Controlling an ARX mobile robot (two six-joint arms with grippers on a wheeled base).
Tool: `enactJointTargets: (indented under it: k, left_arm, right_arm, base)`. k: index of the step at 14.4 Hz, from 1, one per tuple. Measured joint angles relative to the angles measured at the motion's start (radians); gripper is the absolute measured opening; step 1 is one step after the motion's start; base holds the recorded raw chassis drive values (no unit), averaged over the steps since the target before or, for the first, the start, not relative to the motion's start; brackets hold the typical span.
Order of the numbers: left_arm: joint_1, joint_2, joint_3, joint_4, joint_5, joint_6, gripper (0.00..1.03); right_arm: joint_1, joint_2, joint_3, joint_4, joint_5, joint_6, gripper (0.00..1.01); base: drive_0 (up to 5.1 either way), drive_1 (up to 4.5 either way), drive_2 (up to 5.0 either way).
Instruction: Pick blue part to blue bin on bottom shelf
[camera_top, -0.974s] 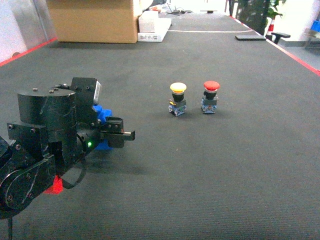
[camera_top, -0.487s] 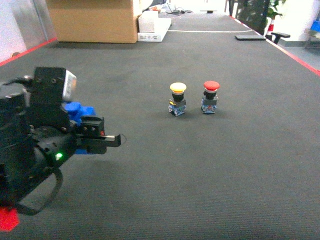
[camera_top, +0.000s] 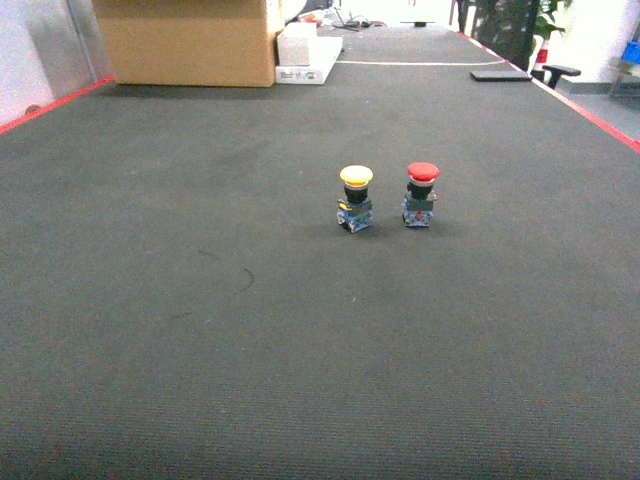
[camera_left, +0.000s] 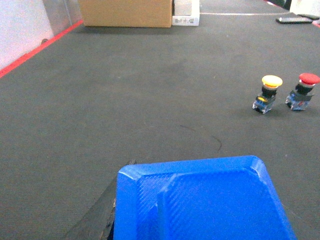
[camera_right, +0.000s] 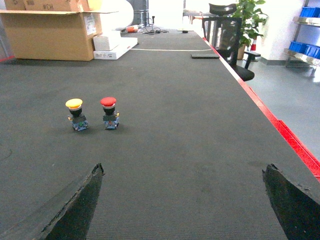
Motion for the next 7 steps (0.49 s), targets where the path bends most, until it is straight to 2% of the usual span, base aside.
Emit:
enactJointTargets:
  k: [2, 3, 4, 7]
  left_arm:
    - [-0.143, -0.379, -0.002, -0.322, -0.157, -0.040, 0.44]
    - [-0.146, -0.512, -0.002, -0.419, -0.164, -0.056, 0.44]
    - [-0.111, -0.551, -0.003, -0.462, -0.169, -0.069, 0.44]
    - [-0.120, -0.544, -0.003, -0.463, -0.153, -0.072, 0.44]
  right_arm:
    - [0.000, 0.000, 0.000, 0.000, 0.000, 0.000, 0.98]
    - [0.000, 0.000, 0.000, 0.000, 0.000, 0.000, 0.98]
    - [0.000, 0.000, 0.000, 0.000, 0.000, 0.000, 0.98]
    - [0.000, 0.000, 0.000, 0.000, 0.000, 0.000, 0.98]
  base:
    - [0.0, 0.00, 0.0]
    - [0.0, 0.00, 0.0]
    - [0.0, 0.00, 0.0]
    - [0.0, 0.00, 0.0]
